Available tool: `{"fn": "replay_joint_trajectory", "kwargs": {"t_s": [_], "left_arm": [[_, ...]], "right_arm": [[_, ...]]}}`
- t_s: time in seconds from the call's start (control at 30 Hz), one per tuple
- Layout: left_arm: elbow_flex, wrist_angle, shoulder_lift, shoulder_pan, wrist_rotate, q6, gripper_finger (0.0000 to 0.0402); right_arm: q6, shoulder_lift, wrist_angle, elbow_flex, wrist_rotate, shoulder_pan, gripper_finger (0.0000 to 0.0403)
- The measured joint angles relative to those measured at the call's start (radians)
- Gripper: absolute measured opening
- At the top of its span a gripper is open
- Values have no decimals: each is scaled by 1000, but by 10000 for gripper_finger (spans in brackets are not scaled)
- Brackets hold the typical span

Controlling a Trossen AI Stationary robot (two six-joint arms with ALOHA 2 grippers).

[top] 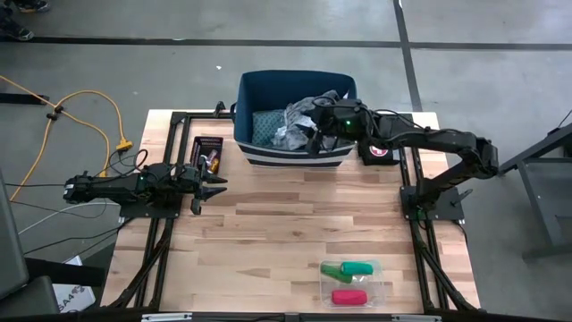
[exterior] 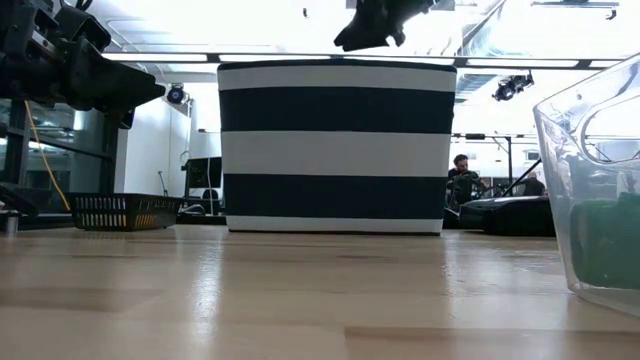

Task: Pick & Place Medicine items
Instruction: Return to Home Position

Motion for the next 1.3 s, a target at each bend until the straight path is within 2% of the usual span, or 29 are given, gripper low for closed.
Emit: {"fn": "replay_joint_trajectory", "kwargs": {"t_s": [0.13,0.27,0.37,0.5,0.73,0.9,1.07,1.3], "left_arm": [[0,0,0,0,0,0,111],[0,0,0,0,0,0,111],[0,0,0,0,0,0,111],[0,0,0,0,0,0,111],[0,0,0,0,0,0,111],[0,0,0,0,0,0,111],[0,0,0,0,0,0,111],[0,0,0,0,0,0,111]], "right_arm": [[22,0,-16,0,9,0,171],[61,1,-101,0,86,-8,171],[71,11,-128,0,90,-31,171],[72,43,-138,0,58,-69,171],[124,126,-173,4,-84,-132,171],[110,119,-79,0,-123,-157,171],[18,40,86,-1,-92,-150,171],[-23,-16,63,-2,35,-93,171]]}}
